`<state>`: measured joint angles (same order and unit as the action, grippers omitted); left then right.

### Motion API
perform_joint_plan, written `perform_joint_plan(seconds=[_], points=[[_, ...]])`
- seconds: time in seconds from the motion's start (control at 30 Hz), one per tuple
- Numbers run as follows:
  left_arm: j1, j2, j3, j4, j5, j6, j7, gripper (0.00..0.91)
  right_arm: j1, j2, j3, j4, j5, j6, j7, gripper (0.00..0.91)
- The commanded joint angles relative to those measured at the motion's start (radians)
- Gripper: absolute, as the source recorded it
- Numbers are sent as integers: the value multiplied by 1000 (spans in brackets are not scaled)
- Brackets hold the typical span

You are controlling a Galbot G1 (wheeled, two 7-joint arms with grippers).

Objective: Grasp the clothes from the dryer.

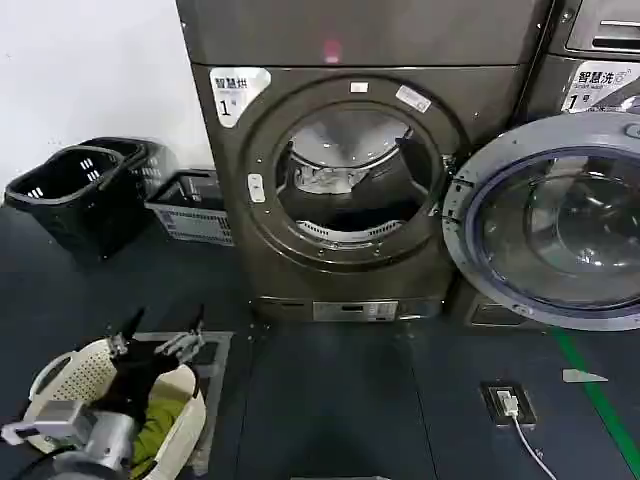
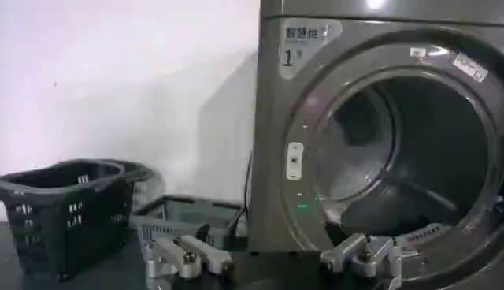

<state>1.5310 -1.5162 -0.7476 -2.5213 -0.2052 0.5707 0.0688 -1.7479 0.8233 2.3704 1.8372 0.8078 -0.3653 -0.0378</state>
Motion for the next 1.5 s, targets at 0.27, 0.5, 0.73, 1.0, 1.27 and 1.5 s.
perform_joint_plan(seconds=[0.27, 0.5, 0.73, 1.0, 1.27, 1.5], points=[[0, 3, -5, 13, -2, 10, 3, 907, -5, 7, 6, 3, 14, 17, -5, 907], [-7, 3, 4, 60, -7, 17, 13, 907, -2, 16, 9, -4, 11, 20, -5, 907], [3, 5, 2, 45, -8, 16, 15, 907, 5, 14, -2, -2, 12, 22, -9, 907], [13, 2, 3, 31, -15, 15, 17, 907, 10, 16, -9, 0, 11, 24, -13, 907], [15, -5, 1, 28, -11, 12, 19, 907, 19, 22, -26, 5, 5, 27, -22, 907], [13, -6, 3, 29, -10, 12, 21, 907, 26, 32, -34, 10, -4, 29, -25, 907]])
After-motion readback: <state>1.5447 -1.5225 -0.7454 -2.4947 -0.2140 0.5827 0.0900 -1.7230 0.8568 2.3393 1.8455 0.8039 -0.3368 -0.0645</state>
